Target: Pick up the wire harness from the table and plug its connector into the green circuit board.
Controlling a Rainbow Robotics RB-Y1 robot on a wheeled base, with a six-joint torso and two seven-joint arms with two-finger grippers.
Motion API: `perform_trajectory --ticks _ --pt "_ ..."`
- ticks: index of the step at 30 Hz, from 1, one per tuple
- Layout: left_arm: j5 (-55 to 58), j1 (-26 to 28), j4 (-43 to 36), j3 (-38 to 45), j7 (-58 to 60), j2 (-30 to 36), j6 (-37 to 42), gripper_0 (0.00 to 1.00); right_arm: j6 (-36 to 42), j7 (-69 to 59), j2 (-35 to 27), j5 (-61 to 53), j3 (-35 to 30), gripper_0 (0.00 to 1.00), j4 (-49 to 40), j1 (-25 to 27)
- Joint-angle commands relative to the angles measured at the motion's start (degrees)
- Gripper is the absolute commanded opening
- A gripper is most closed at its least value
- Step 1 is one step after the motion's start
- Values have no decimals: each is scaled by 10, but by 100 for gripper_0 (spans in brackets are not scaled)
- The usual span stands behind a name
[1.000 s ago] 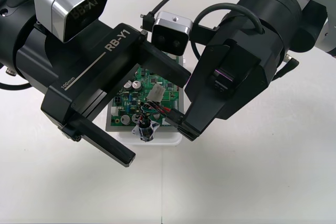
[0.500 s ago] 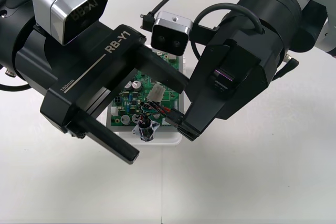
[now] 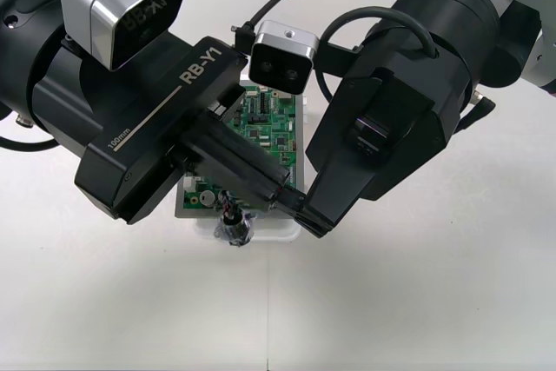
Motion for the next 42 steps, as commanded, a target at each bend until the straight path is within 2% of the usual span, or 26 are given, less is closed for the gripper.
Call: perform_trajectory --ticks 1,17,18,20,27,31,42 --pt "1 -28 -15 -10 27 -11 22 0 -2 -8 8 -5 7 0 -9 -22" --pt "0 -28 -13 -11 27 -11 26 0 -2 -3 8 -5 7 0 -8 -22" --pt "0 -28 -13 -10 27 -11 25 0 -2 -3 8 -5 7 18 -8 -22" --pt "0 -29 -13 -10 27 -11 26 0 -2 -3 8 -5 7 42 -8 -22" --pt "0 -29 -13 -10 26 -12 26 0 -2 0 8 -5 7 81 -3 -22" --pt "0 -28 -12 -10 25 -11 26 0 -2 2 8 -5 7 87 -1 -22" --pt "0 -28 -8 -10 19 -11 26 0 -2 7 8 -6 7 90 0 -23"
